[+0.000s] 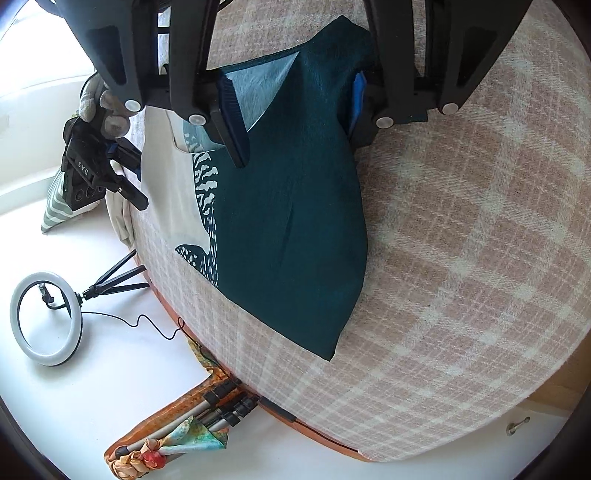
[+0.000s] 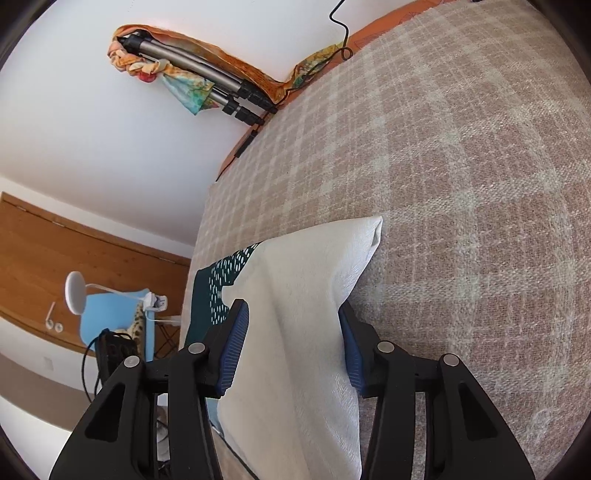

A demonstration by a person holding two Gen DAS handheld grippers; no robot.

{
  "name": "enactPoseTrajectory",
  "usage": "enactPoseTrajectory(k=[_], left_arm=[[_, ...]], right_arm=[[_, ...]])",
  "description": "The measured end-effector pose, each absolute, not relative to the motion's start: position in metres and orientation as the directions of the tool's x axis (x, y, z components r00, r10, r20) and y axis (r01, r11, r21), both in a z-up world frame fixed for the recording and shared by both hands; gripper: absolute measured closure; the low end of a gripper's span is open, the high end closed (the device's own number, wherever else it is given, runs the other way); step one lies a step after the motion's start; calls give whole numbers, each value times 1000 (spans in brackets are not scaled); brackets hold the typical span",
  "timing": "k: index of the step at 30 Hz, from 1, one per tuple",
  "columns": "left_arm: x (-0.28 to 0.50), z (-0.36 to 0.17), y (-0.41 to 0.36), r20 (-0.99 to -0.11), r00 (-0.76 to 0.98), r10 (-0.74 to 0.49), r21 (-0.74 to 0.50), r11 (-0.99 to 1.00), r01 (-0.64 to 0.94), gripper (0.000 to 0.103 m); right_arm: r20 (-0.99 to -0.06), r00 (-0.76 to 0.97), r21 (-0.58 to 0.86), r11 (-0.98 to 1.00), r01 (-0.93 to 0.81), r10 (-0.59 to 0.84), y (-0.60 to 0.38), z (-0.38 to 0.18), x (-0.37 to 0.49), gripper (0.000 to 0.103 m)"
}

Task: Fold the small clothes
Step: 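Lift the folded bundle with both tools and carry it toward the pillow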

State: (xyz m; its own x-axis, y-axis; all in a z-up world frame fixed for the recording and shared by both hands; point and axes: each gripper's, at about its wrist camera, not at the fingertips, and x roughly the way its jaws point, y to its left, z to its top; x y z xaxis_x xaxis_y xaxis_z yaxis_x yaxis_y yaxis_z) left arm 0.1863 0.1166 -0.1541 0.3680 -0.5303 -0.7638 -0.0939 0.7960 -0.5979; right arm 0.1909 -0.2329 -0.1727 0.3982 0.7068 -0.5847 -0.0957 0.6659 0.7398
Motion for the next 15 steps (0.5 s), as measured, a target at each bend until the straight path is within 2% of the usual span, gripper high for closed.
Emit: enactPoseTrajectory(k=[1,2,3,4,8,15], left_arm=[[188,-154,114,-777,366,-512,-577,812,-88,75],[188,-154,112,-786,371,-494,-559,825,-86,78],[188,-154,111,-795,375,-476,-541,837,-84,86],[187,-153,110,-805,378,-457,-519,851,-77,95],[185,-145,103,-831,417,-367,-417,908,-32,99],[174,-119,83,-814,511,-275,-286,956,60,101]], right_arm=[[-594,396,733,674,-91,700,-230,-173,192,66],[-605,395,724,684,-88,691,-229,-174,191,77],[-613,390,718,691,-88,687,-227,-175,191,84],[-622,386,710,698,-89,682,-223,-176,192,86],[-678,410,622,773,-122,611,-209,-166,186,96],[-764,502,343,914,-216,406,-173,-128,167,99]])
